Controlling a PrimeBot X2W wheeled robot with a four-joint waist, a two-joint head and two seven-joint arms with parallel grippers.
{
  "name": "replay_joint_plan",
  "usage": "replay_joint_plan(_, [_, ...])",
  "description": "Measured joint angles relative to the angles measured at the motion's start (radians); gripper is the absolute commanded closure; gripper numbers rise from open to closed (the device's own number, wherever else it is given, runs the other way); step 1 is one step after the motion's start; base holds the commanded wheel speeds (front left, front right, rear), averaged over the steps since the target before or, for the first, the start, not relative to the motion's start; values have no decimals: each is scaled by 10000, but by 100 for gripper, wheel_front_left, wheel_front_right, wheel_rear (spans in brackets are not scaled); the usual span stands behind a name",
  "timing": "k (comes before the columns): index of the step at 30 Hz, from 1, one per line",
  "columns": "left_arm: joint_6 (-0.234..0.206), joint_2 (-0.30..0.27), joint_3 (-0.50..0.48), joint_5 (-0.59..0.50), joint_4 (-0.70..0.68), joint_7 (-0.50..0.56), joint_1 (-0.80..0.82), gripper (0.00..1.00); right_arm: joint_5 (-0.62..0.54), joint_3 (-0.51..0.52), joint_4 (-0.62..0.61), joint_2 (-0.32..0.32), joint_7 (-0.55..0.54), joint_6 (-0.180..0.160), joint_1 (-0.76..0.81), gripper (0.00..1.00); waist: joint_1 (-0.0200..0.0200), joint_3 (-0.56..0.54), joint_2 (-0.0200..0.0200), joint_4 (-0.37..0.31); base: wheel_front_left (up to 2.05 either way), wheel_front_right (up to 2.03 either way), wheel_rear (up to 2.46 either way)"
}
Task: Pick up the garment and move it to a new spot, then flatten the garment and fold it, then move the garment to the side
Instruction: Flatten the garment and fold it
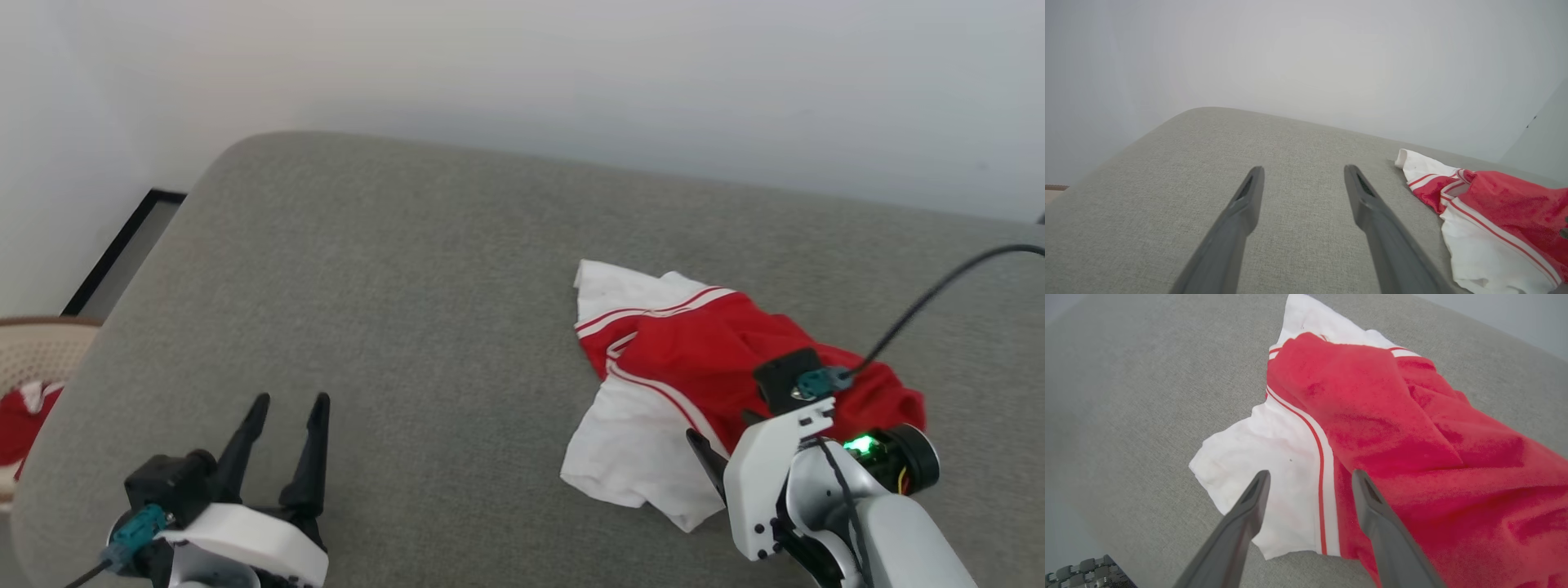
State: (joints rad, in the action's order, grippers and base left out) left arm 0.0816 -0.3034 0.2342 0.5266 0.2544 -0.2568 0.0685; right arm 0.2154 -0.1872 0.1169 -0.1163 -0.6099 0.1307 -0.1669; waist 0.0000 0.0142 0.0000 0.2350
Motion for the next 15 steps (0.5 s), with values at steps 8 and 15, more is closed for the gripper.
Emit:
replay_joint_plan(8, [-82, 418, -451, -364, 56, -35, 273, 0, -117, -683, 1682, -397, -343, 2, -905, 0, 0, 496, 0, 549, 0, 0, 0])
replay_joint_plan(15, [21, 807, -830, -573, 61, -42, 347, 0, -46, -1239, 2876, -602, -437, 2, -1466, 0, 0, 826, 0, 760, 0, 0, 0])
